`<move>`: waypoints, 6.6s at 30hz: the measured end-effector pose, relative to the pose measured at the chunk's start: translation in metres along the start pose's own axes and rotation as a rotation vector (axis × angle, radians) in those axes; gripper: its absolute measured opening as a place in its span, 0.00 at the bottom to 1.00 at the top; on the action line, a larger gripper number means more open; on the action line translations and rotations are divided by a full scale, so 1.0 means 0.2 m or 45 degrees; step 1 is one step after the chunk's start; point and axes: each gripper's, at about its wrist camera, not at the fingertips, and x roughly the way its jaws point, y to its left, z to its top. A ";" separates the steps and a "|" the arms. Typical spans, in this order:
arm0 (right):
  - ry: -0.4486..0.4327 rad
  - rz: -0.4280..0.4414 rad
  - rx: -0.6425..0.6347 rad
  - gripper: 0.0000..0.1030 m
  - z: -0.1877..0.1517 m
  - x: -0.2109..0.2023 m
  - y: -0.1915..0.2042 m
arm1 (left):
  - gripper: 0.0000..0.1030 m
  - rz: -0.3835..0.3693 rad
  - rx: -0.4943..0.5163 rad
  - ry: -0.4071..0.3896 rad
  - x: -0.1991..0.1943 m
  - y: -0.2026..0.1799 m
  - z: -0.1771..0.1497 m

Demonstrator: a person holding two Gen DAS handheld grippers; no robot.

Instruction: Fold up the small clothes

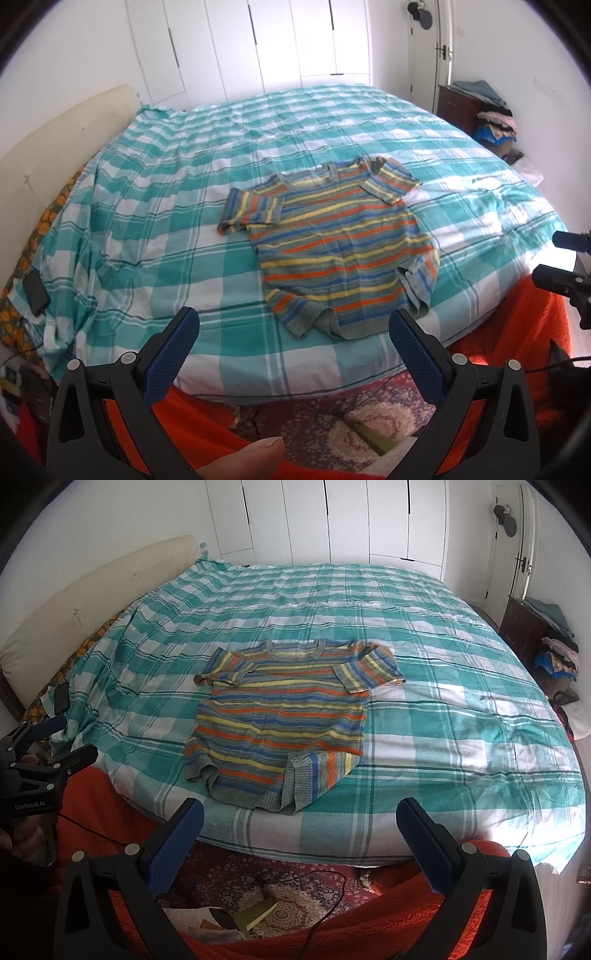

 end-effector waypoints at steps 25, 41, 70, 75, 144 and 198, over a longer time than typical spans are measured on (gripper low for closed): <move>-0.078 -0.019 -0.019 1.00 -0.04 -0.19 0.05 | 0.99 -0.030 0.020 -0.094 -0.20 -0.05 -0.04; -0.236 -0.012 -0.068 1.00 -0.25 -0.53 0.18 | 0.99 -0.005 0.024 -0.274 -0.56 -0.07 -0.24; -0.321 -0.007 -0.106 1.00 -0.35 -0.68 0.25 | 0.99 0.035 0.002 -0.419 -0.77 -0.07 -0.33; -0.329 -0.003 -0.115 1.00 -0.36 -0.70 0.27 | 0.99 0.037 0.004 -0.434 -0.79 -0.08 -0.34; 0.272 0.151 0.127 0.84 0.03 1.00 -0.07 | 0.81 -0.199 -0.545 0.506 1.09 0.28 -0.24; 0.535 0.252 0.532 0.39 -0.27 0.98 -0.82 | 0.62 -0.142 -0.355 0.531 0.87 0.42 -0.27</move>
